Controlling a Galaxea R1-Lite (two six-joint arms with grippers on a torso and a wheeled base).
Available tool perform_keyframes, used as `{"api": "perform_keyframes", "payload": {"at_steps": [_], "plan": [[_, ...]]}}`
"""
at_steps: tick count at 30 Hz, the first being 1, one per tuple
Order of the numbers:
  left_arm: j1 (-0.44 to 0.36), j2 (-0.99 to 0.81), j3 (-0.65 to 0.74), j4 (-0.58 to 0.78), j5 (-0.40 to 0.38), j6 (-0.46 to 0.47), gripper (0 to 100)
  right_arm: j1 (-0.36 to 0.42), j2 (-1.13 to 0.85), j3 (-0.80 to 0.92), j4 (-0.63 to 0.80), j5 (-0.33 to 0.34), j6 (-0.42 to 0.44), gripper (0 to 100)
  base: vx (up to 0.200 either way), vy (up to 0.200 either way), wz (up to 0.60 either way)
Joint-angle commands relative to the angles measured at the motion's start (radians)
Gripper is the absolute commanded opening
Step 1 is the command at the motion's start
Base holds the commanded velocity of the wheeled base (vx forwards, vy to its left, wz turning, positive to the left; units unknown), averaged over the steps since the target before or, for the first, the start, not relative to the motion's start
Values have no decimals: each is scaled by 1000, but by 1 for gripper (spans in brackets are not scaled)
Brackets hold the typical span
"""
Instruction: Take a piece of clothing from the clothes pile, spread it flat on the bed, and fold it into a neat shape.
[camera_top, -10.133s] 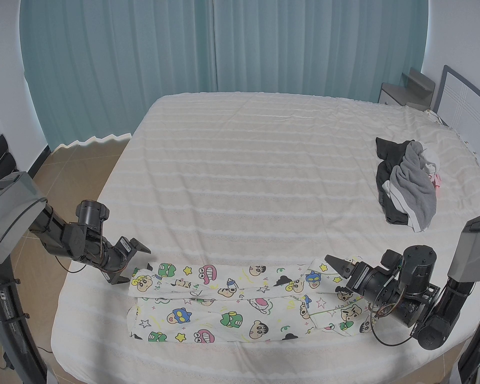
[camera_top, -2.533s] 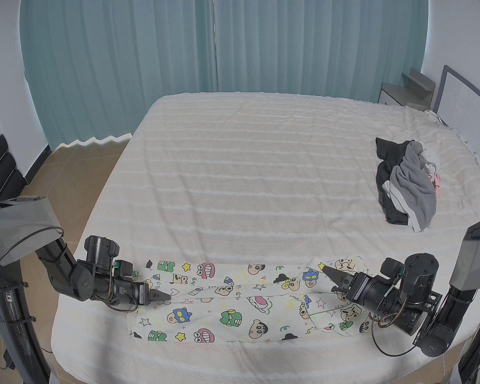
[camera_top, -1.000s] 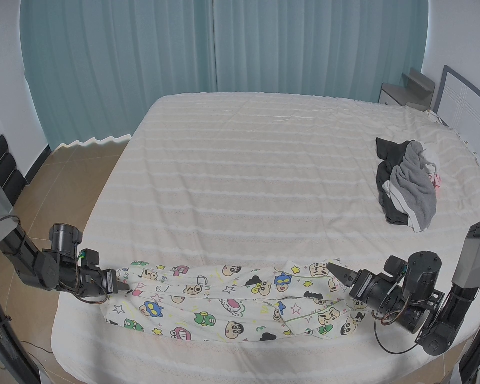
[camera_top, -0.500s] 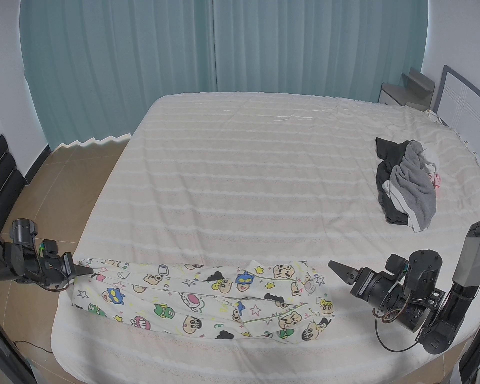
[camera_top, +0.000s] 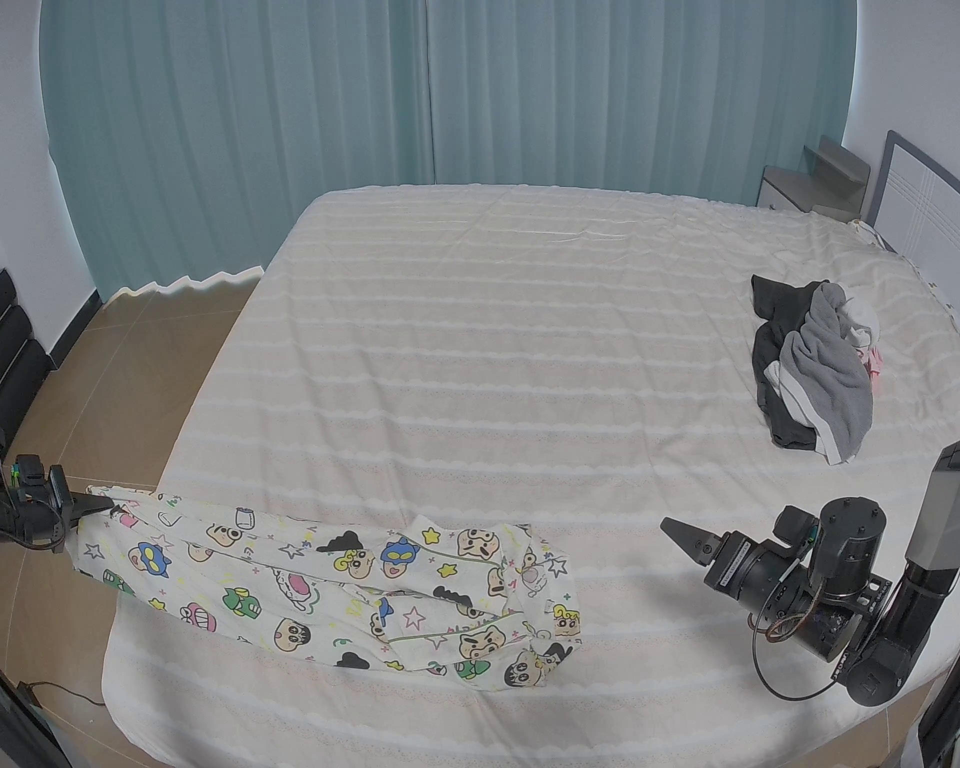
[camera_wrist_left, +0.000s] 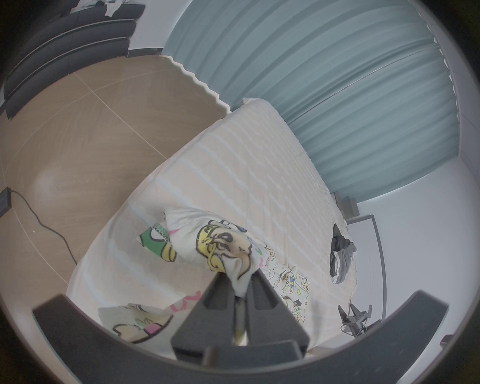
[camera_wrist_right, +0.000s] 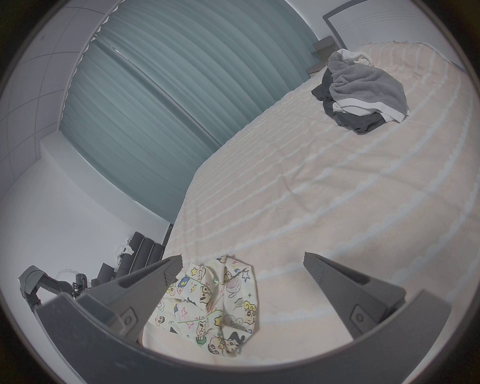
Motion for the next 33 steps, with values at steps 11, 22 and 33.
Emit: {"api": "perform_keyframes", "payload": {"at_steps": [11, 22, 33], "plan": [[-317, -253, 24, 162, 170, -54, 0, -3, 7, -2, -13, 0, 0, 100, 0, 0, 0], [-952, -267, 27, -22, 594, -404, 0, -6, 2, -2, -13, 0, 0, 100, 0, 0, 0], [-1243, -2, 10, -220, 833, -422, 0, -20, 10, -5, -13, 0, 0, 100, 0, 0, 0]]}}
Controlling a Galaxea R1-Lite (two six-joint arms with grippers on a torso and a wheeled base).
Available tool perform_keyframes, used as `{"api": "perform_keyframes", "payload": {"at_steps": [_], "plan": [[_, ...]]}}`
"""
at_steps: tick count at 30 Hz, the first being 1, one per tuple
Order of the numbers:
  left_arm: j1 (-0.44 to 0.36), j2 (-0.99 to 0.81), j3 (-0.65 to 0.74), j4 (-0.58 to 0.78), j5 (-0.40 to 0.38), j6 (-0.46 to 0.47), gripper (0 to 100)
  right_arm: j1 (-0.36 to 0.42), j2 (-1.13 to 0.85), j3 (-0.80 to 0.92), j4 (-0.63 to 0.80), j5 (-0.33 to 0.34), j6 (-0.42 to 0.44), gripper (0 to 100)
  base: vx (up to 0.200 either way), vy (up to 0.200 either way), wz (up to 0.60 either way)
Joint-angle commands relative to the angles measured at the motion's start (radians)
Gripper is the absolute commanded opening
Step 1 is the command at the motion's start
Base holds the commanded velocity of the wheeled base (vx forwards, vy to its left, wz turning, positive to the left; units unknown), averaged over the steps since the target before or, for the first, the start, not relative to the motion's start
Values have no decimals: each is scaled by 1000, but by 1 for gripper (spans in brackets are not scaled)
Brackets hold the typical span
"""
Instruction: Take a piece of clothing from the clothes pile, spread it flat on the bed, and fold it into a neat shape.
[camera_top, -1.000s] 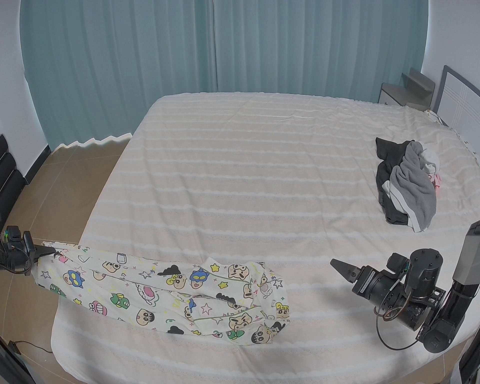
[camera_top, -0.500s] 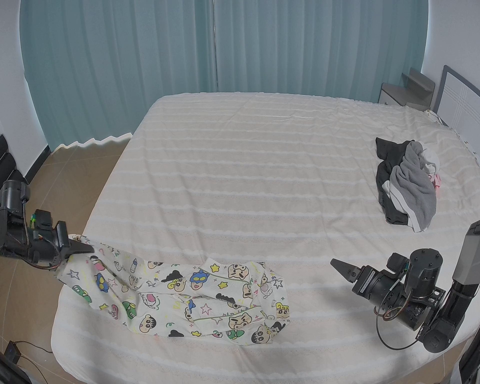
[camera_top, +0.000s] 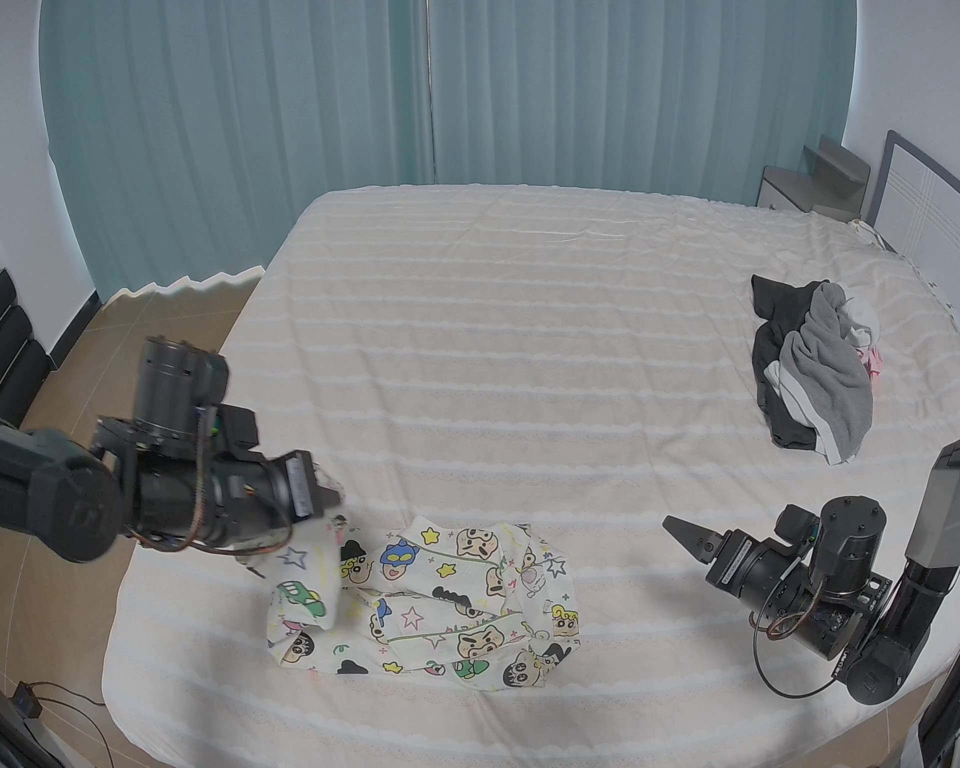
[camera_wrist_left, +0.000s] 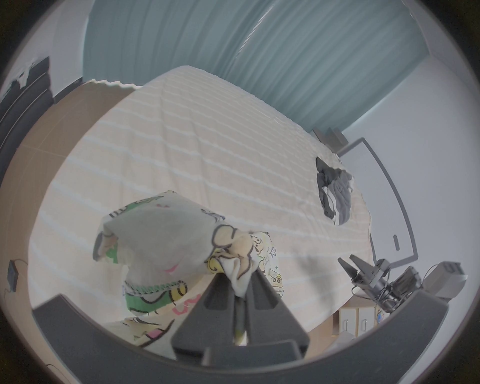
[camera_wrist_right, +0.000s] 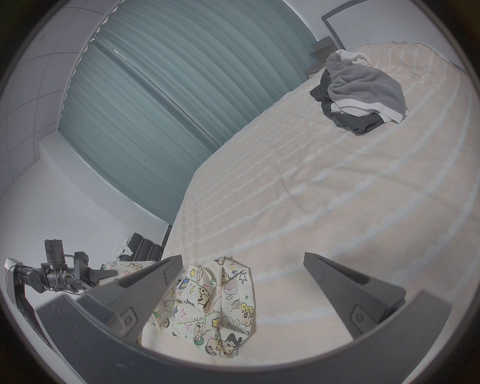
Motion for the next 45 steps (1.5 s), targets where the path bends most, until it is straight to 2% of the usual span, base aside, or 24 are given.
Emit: {"api": "perform_keyframes", "payload": {"at_steps": [1, 5, 6, 11, 15, 22, 23, 31, 38, 43, 44, 45], "plan": [[-158, 187, -19, -88, 91, -31, 0, -10, 7, -3, -14, 0, 0, 100, 0, 0, 0], [-207, 252, -44, -147, 124, -68, 0, -10, 12, -3, -14, 0, 0, 100, 0, 0, 0], [-240, 281, -55, -190, 135, -105, 0, -10, 13, -3, -14, 0, 0, 100, 0, 0, 0], [-290, 330, -75, -250, 137, -162, 0, -10, 13, -3, -14, 0, 0, 100, 0, 0, 0], [-309, 356, -81, -259, 137, -171, 0, -10, 13, -3, -14, 0, 0, 100, 0, 0, 0], [-325, 375, -88, -297, 124, -257, 0, -10, 16, -3, -14, 0, 0, 100, 0, 0, 0], [-327, 375, -88, -297, 123, -258, 100, -10, 19, -3, -14, 1, 0, 100, 0, 0, 0], [-335, 375, -102, -332, 143, -270, 100, -8, 31, -3, -14, 0, -6, 100, 0, 0, 0], [-324, 347, -98, -357, 195, -270, 100, -7, 33, -3, -14, 0, -6, 100, 0, 0, 0], [-296, 292, -79, -351, 195, -272, 100, -5, 33, -3, -14, 0, -6, 100, 0, 0, 0], [-247, 227, -33, -351, 187, -274, 100, -2, 35, -1, -14, 0, -6, 100, 0, 0, 0], [-247, 227, -33, -351, 187, -274, 100, -2, 35, -1, -14, 0, -6, 100, 0, 0, 0]]}}
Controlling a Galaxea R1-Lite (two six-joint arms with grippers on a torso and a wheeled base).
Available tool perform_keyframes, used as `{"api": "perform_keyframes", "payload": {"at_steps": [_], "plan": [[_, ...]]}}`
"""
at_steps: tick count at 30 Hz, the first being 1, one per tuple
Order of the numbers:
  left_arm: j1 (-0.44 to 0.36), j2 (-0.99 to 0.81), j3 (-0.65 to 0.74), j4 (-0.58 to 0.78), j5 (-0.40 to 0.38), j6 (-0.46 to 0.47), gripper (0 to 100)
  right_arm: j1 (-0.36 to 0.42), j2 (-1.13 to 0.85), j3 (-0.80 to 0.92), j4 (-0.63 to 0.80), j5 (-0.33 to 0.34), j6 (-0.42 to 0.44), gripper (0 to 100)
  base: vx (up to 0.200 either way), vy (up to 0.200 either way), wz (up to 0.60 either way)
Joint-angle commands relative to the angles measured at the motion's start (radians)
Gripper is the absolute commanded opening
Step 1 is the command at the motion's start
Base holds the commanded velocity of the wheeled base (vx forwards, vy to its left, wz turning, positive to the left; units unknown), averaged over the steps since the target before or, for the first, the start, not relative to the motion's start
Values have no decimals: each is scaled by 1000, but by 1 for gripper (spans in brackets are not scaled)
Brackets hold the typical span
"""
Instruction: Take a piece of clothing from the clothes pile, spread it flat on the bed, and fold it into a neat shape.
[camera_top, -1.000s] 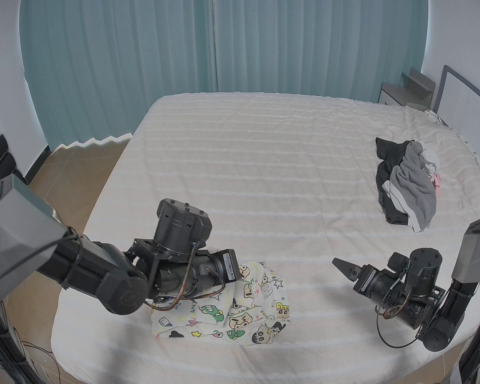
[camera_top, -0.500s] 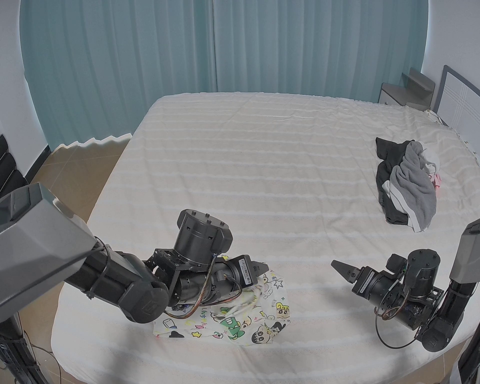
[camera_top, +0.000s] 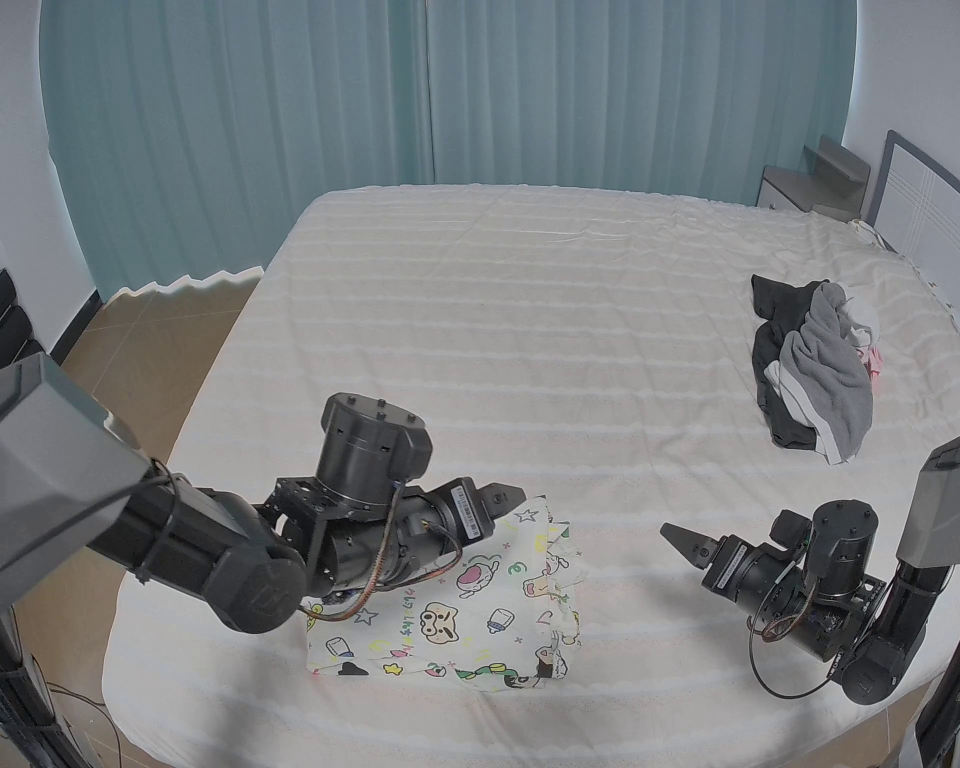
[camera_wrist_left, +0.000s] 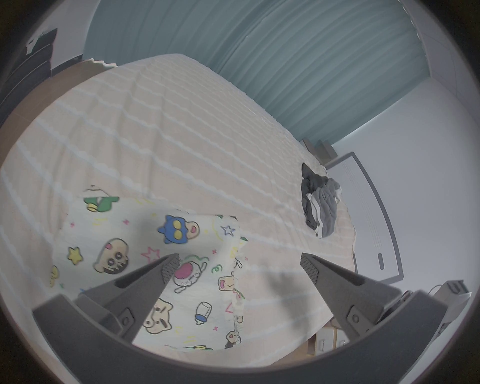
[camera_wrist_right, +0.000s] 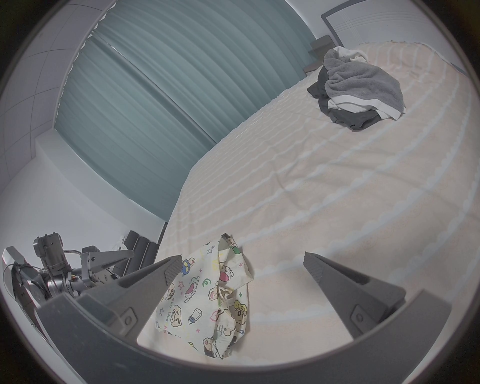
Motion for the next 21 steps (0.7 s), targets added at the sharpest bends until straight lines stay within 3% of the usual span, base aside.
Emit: {"api": "perform_keyframes", "payload": {"at_steps": [1, 6, 10, 13, 21], "plan": [[85, -133, 81, 0, -5, -4, 100, 6, 3, 1, -13, 0, 0, 100, 0, 0, 0], [150, -225, 200, -16, -21, -33, 100, 11, 11, 3, -13, 0, 0, 100, 0, 0, 0], [239, -312, 324, -98, -134, -60, 100, 28, 17, 7, -13, -1, 0, 100, 0, 0, 0], [294, -332, 390, -160, -177, -68, 100, 40, 17, 9, -13, -1, 2, 100, 0, 0, 0], [366, -351, 525, -338, -277, -140, 100, 69, 29, 12, -13, -1, 5, 100, 0, 200, 0]]}}
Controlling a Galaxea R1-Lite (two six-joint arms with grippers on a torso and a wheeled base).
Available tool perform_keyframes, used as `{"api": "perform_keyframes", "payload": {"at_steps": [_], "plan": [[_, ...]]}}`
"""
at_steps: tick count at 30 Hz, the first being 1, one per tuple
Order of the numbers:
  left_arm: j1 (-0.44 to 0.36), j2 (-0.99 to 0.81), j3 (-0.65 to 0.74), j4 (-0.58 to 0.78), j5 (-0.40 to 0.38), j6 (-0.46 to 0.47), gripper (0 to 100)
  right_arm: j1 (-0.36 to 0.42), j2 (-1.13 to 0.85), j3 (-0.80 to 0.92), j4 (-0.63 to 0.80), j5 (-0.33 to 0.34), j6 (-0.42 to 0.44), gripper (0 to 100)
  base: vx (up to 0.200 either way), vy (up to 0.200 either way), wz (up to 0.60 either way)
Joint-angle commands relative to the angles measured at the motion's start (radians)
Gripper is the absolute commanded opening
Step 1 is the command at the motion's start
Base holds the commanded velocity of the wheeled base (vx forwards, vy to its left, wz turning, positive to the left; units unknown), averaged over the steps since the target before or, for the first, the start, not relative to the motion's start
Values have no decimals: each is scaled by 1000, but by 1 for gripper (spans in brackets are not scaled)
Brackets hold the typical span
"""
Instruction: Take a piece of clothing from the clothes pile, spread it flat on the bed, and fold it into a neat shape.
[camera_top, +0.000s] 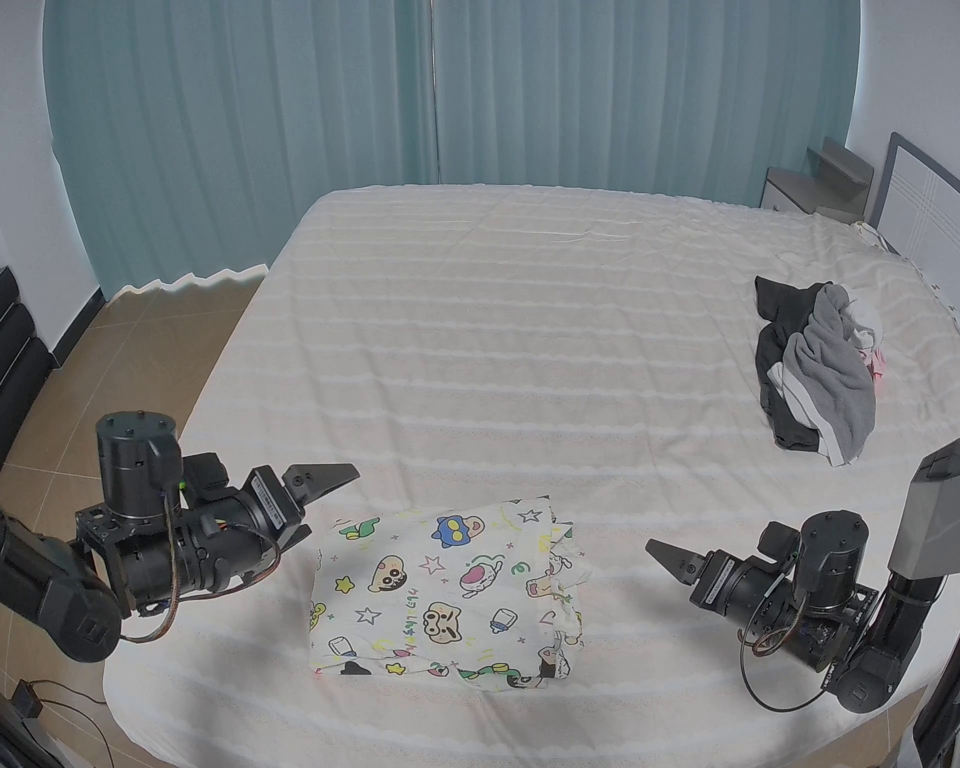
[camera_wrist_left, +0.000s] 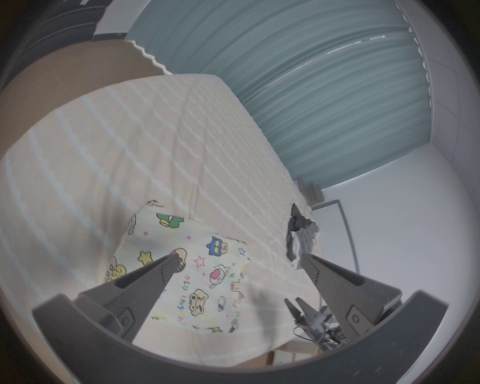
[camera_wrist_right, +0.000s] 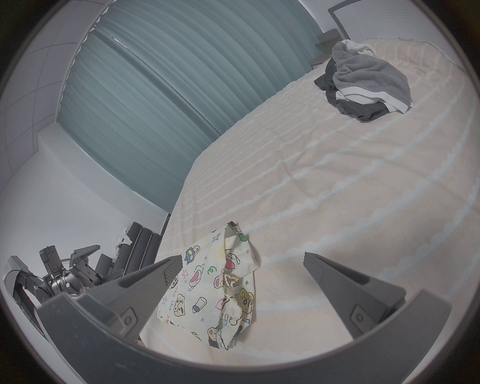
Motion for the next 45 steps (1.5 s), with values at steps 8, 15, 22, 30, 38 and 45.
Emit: {"api": "perform_keyframes", "payload": {"at_steps": [8, 15, 22, 30, 38, 45], "plan": [[119, -35, 137, -106, -101, -69, 100, 60, 43, 4, -13, -2, 5, 100, 0, 200, 0], [141, -30, 160, -108, -129, -71, 100, 74, 53, 13, -13, 0, 8, 100, 0, 200, 0], [135, -6, 168, -116, -129, -71, 100, 82, 66, 15, -13, 0, 8, 100, 0, 29, 0], [135, 4, 171, -120, -129, -71, 100, 98, 76, 19, -13, 0, 8, 100, -75, 0, 0], [135, 21, 171, -122, -129, -71, 100, 101, 99, 39, -13, 3, 0, 100, -25, 0, 0], [135, 34, 169, -123, -129, -71, 100, 101, 170, 32, -13, 9, 0, 100, 0, 0, 0]]}}
